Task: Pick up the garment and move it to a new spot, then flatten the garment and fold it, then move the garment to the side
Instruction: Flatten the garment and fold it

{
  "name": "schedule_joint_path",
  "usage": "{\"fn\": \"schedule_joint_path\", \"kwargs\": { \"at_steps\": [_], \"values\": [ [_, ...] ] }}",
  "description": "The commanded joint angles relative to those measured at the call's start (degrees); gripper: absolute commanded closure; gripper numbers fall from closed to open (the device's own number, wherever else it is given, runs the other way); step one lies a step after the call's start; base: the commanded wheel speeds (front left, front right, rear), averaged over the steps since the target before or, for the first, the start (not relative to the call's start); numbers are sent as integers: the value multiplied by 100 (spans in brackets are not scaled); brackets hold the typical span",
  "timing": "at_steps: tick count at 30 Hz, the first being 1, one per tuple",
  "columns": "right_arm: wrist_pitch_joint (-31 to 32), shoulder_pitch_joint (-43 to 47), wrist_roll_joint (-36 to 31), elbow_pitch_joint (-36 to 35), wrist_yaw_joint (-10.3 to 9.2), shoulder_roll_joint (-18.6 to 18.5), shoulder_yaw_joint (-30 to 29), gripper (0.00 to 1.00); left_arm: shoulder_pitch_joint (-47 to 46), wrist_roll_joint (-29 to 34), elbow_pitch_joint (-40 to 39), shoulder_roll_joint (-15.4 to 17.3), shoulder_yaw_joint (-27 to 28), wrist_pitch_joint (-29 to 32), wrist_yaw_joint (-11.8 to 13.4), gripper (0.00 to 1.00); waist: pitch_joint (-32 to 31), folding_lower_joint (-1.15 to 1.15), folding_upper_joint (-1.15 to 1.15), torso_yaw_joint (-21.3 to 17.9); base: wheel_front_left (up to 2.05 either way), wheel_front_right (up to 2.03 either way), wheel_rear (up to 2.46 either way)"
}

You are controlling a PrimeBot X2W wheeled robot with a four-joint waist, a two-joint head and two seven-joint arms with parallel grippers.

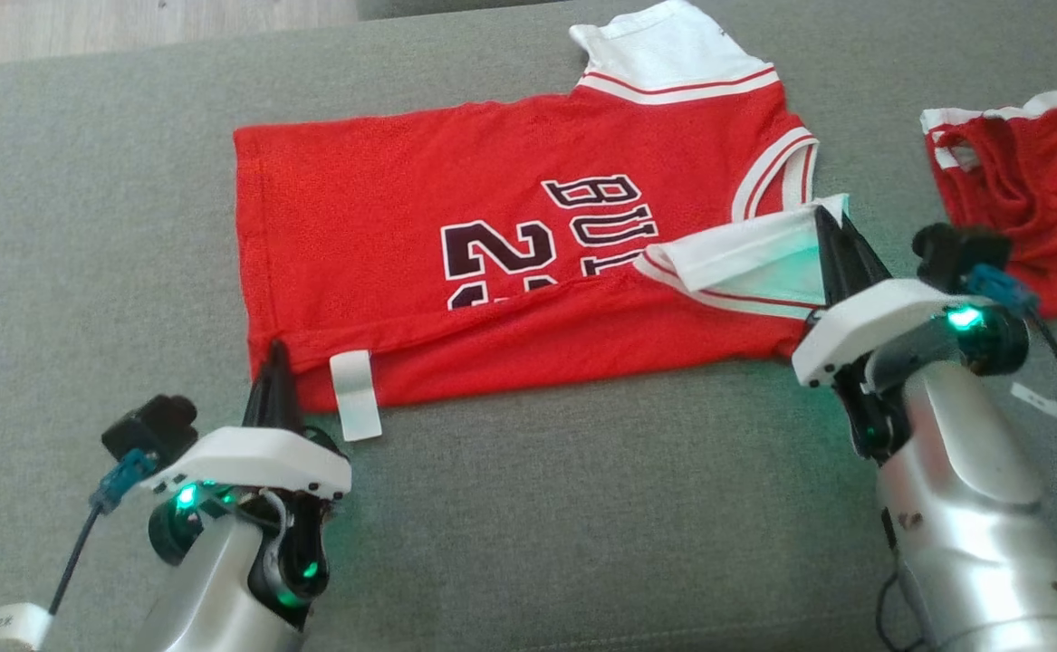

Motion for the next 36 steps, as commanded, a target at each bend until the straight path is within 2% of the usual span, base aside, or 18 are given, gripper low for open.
{"fn": "schedule_joint_path", "kwargs": {
  "at_steps": [1, 2, 4, 5, 6, 7, 8, 9, 10, 11, 18, 24, 30, 36],
  "values": [
    [-71, -287, -10, -51, 21, -14, 168, 86, -247, 46, -118, 57, 149, -36, -5, 100, 15, 0, 0, 20, 0, 0, 0],
    [-100, -398, -7, 109, 21, -14, 194, 87, -262, 54, -112, 53, 137, -35, -5, 100, 26, 0, 0, 29, 0, 0, 0],
    [-162, -627, 22, 418, 21, -14, 204, 96, -290, 90, -110, 52, 108, -42, 15, 100, 49, 0, 0, 54, 0, 0, 0],
    [-192, -746, 21, 571, 21, -14, 192, 97, -301, 99, -116, 46, 94, -36, 23, 100, 59, 0, 0, 66, 0, 0, 0],
    [-228, -864, 10, 720, 21, -14, 175, 95, -314, 105, -125, 42, 78, -26, 23, 100, 68, 0, 0, 81, 0, 0, 0],
    [-266, -976, -3, 867, 21, -14, 161, 85, -327, 112, -137, 41, 65, -20, 23, 100, 75, 0, 0, 94, 0, 0, 0],
    [-320, -1084, -10, 1007, 21, -14, 137, 60, -340, 124, -155, 44, 51, -21, 20, 82, 81, 0, 0, 106, 0, 0, 0],
    [-378, -1182, -12, 1140, 21, -14, 120, 0, -349, 143, -181, 51, 40, -37, 16, 59, 83, 0, 0, 118, 0, 0, 0],
    [-450, -1267, 9, 1253, 21, -14, 107, 0, -355, 162, -208, 59, 32, -59, 14, 16, 83, 0, 0, 129, 0, 0, 0],
    [-528, -1344, 36, 1356, 21, -14, 120, 0, -356, 178, -235, 66, 23, -73, 12, 0, 77, 0, 0, 140, 0, 0, 0],
    [-951, -1586, 260, 1782, 21, -14, 319, 0, -171, 189, -612, 199, 87, -177, 44, 0, -41, 0, 0, 97, 0, 0, 0],
    [-1095, -1492, 6, 1814, 21, -14, 236, 0, 172, 228, -1044, 466, 143, -142, 142, 0, -167, 0, 0, 8, 0, 0, 0],
    [-1150, -1026, -138, 1464, 21, -14, 120, 0, 668, 283, -1484, 857, 121, 168, 346, 0, -364, 0, 0, -86, 0, 0, 0],
    [-1149, -360, -173, 922, 21, -14, 71, 0, 945, 245, -1564, 958, -44, 616, 546, 0, -448, 0, 0, -163, 0, 0, 0]
  ]
}}
